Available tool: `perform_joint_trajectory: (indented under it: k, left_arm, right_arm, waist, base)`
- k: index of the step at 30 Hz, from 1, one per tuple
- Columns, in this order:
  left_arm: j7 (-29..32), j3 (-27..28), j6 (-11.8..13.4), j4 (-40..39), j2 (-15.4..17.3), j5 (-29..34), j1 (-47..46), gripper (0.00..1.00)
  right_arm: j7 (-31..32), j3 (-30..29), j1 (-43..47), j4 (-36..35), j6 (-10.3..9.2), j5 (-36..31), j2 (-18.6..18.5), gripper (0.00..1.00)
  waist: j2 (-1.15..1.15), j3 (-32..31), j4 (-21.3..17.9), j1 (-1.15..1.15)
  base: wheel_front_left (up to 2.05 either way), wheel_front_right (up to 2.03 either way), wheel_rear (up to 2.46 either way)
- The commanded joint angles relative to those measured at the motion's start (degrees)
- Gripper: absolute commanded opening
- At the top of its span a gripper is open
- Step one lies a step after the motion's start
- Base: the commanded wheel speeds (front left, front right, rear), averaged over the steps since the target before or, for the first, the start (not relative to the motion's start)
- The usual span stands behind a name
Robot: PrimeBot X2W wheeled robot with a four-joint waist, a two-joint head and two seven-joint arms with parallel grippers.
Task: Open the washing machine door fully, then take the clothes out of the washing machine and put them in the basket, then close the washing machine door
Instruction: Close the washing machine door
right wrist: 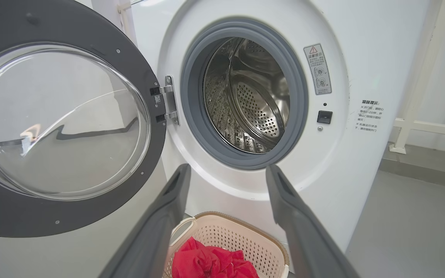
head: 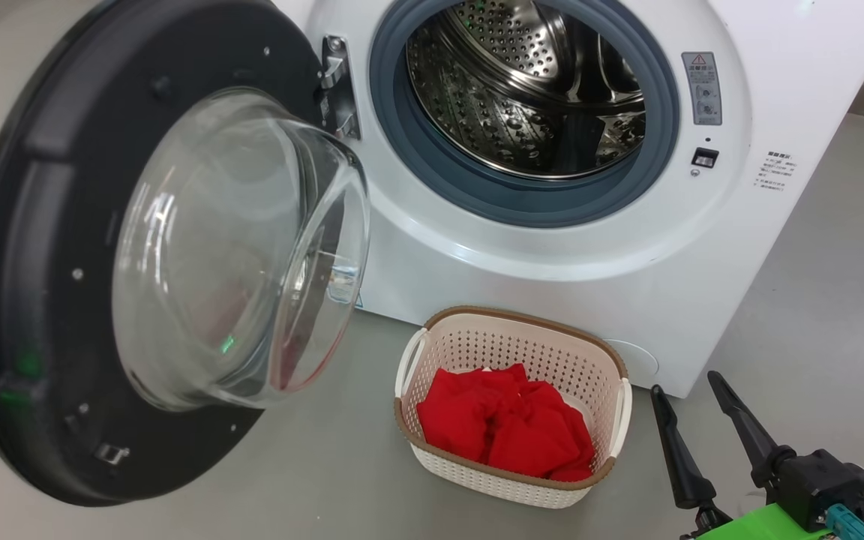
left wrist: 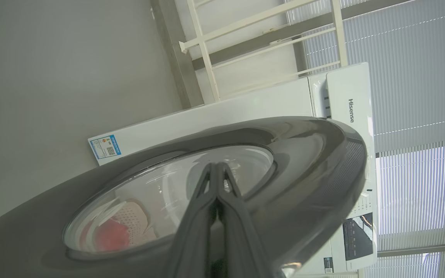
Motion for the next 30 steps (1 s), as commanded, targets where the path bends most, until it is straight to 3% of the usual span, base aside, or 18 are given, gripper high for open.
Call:
perform_joint_trajectory:
  k: [1, 16, 30]
  left_arm:
    - [1.33, 0.2, 0.88, -3.29, 0.89, -0.68, 1.02, 0.0]
    - [5.11, -0.21, 4.27, -18.25, -6.66, -4.57, 7.64, 0.0]
    - [5.48, -4.28, 5.46, -26.2, -9.58, -9.58, 11.2, 0.0]
  right_arm:
    - [-0.37, 1.2, -1.01, -1.66, 0.35, 0.67, -0.71, 1.0]
    - [-0.37, 1.22, -1.12, -1.83, 0.35, 1.25, -0.71, 1.0]
    - [-0.37, 1.56, -2.28, -1.91, 0.35, 1.28, -0.71, 1.0]
  waist:
    - [0.0, -0.07, 0.1, 0.0]
    - [0.0, -0.17, -0.79, 0.0]
    - [0.0, 1.72, -3.0, 0.0]
  base:
    - [0.0, 0.0, 0.0]
    - [0.0, 0.0, 0.0]
    - [0.0, 0.0, 0.0]
